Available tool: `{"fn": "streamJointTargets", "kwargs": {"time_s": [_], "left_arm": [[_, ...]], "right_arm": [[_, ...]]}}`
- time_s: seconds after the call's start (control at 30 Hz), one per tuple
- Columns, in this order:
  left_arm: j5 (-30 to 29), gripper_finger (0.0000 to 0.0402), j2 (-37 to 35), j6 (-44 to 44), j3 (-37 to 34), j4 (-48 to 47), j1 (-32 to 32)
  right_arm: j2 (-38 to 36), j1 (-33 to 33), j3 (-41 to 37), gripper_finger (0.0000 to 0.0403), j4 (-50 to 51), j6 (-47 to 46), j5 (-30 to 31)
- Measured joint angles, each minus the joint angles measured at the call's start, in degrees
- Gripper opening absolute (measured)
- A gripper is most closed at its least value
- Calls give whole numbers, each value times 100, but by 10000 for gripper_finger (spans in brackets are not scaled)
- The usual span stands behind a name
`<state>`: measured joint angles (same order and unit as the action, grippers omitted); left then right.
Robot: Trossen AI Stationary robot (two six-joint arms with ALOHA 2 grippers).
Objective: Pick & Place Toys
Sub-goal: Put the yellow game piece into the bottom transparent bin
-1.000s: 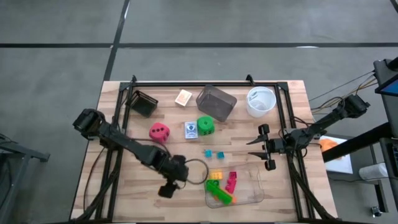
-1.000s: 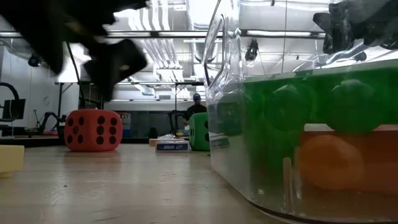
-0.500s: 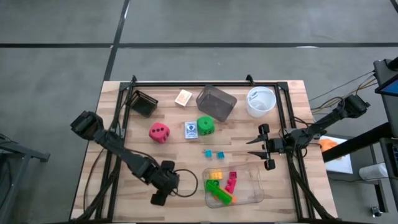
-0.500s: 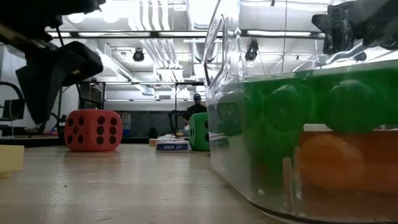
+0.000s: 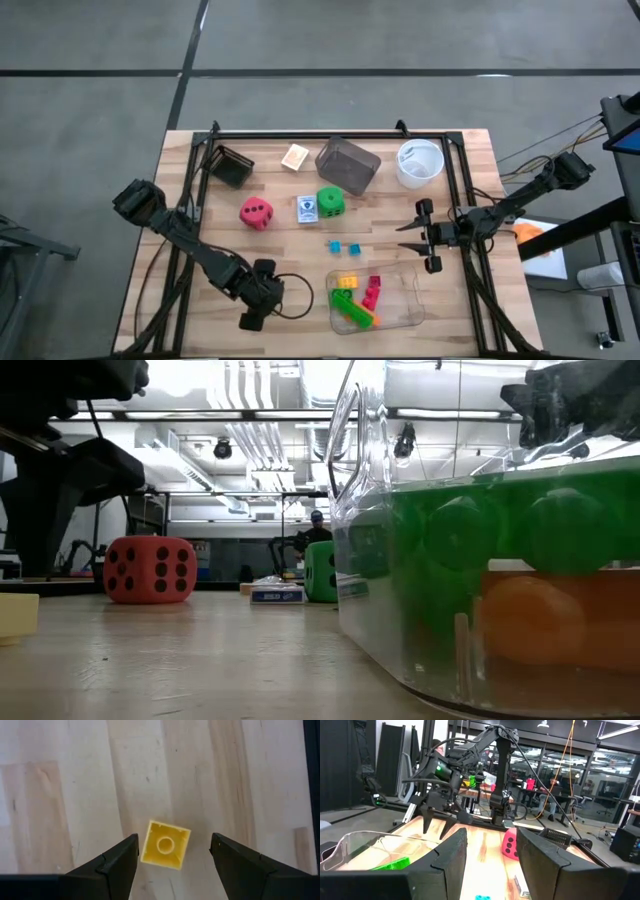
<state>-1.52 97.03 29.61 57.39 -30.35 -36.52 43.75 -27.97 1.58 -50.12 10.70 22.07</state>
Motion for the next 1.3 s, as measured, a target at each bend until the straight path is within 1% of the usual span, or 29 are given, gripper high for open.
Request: {"fn": "streamJointTargets", "kwargs": {"time_s": [0.1, 0.2, 0.37, 0.57, 0.67, 0.77, 1.0, 1.2, 1.3], "left_arm": [[-43, 265, 52, 58, -9, 57, -48], [-142, 288, 129, 94, -9, 74, -52], [-151, 321, 318, 87, -9, 76, -52], [-23, 323, 508, 46, -13, 75, -52], [-165, 306, 514, 47, -43, 73, -52], [-211, 268, 514, 45, -80, 73, -52], [-282, 133, 508, 48, -157, 65, -45], [-240, 133, 505, -208, -149, 158, -43], [-315, 133, 508, -258, -149, 276, -15]], "right_arm": [[0, 1, 0, 167, 2, 0, 24], [8, 0, 0, 167, 6, 0, 42], [15, 0, 0, 167, 6, 0, 73], [28, 1, 0, 167, 8, 0, 95], [28, 0, 0, 167, 6, 0, 107], [26, -1, 0, 167, 4, 0, 107], [28, -1, 0, 167, 4, 0, 107], [28, 0, 0, 167, 5, 0, 108], [26, 1, 0, 167, 6, 0, 109]]}}
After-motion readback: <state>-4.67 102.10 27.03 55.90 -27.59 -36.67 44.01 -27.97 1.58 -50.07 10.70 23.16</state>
